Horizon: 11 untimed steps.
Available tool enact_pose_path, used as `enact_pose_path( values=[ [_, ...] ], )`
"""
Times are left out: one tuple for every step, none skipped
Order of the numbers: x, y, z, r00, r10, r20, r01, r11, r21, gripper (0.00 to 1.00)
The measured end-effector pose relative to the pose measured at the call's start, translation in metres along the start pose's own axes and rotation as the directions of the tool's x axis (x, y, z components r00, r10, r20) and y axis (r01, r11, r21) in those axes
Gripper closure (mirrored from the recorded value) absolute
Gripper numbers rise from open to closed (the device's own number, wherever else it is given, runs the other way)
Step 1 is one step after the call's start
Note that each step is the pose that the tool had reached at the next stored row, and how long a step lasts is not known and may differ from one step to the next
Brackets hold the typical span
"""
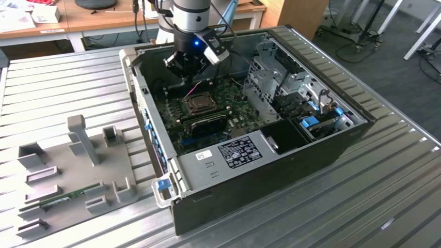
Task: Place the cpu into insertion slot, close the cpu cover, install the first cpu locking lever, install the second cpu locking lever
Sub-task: 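Install the first cpu locking lever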
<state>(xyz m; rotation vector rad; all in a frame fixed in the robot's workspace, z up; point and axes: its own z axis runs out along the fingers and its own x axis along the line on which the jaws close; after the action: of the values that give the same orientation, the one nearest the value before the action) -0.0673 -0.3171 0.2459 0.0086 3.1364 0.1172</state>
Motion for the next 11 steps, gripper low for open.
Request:
enact_pose_path(
  values=[
    [0.0, -0.0001, 0.0, 1.0, 0.0, 0.0, 0.0, 1.0, 0.0046, 0.9],
    [0.0, -0.0001, 0.0, 1.0, -0.001, 0.0, 0.001, 1.0, 0.0088, 0.9],
    [0.0, -0.0001, 0.0, 1.0, -0.001, 0.0001, 0.001, 0.9999, 0.0107, 0.9],
    [0.0, -0.0001, 0.0, 1.0, -0.001, 0.0, 0.001, 0.9999, 0.0108, 0.9],
    [0.0, -0.0001, 0.0, 1.0, -0.001, 0.0, 0.001, 0.9999, 0.0112, 0.9],
    [0.0, -0.0001, 0.0, 1.0, -0.001, 0.0, 0.001, 0.9999, 0.0114, 0.9],
    [0.0, -0.0001, 0.0, 1.0, -0.001, 0.0, 0.001, 0.9999, 0.0114, 0.9],
    [0.0, -0.0001, 0.0, 1.0, -0.001, 0.0, 0.001, 0.9999, 0.0115, 0.9],
    [0.0, -0.0001, 0.0, 1.0, -0.001, 0.0, 0.001, 0.9999, 0.0114, 0.9],
    [0.0, -0.0001, 0.0, 1.0, -0.001, 0.0001, 0.001, 0.9999, 0.0114, 0.9],
    [0.0, -0.0001, 0.0, 1.0, -0.001, 0.0, 0.001, 0.9999, 0.0115, 0.9]
  ],
)
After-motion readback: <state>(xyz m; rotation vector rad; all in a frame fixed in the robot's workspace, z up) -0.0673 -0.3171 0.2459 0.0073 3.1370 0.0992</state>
